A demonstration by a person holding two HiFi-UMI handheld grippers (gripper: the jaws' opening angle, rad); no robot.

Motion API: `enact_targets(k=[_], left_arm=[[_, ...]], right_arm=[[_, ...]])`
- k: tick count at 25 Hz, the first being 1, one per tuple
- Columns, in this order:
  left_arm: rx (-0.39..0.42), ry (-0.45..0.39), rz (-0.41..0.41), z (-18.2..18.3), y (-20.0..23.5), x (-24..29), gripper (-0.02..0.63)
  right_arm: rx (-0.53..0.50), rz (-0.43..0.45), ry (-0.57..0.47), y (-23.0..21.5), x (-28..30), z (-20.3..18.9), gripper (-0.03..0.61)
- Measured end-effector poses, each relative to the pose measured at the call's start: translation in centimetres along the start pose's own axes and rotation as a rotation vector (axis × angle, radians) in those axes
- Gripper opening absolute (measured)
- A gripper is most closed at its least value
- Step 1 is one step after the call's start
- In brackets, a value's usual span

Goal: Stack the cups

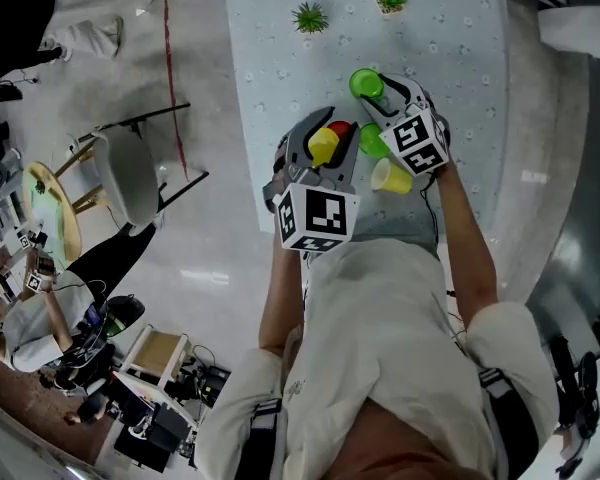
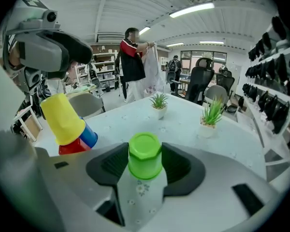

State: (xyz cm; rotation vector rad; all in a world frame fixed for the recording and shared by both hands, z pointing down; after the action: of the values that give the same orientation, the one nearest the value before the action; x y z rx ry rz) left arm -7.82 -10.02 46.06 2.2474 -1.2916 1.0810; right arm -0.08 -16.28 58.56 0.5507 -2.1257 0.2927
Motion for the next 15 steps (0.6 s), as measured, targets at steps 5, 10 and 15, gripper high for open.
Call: enact_targets(k=[5,10,15], left_arm=[[0.0,-0.003,0.0,0.0,0.0,-0.2,0.164],[0.003,-0.007,0.006,0.0,-0.1,-0.3,0.164],[0.005,-0.016,0.013,0.2,-0.1,-1.0,0.163]], right_arm=[[-0.01,-0.001,0.005,0.1,-0.1,0.1,0.215],[-0.028,-0.003,0.004,0.2,-0.2,0.2,0.215],[-0.036,-0.015,-0.004,0.4,-1.2,0.6,0.215]])
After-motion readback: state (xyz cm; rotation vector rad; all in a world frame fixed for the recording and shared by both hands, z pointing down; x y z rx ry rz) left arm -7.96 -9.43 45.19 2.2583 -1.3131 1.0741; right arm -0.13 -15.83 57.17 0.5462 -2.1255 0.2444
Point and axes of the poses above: the fingertips, and each gripper's own axes: x forward along the fingers, y to its left, z out of its top, the point moved 4 cm from there along -x, backward along the fingers, and after that the axes turned 9 degrees about y, right-handed, at the moved point
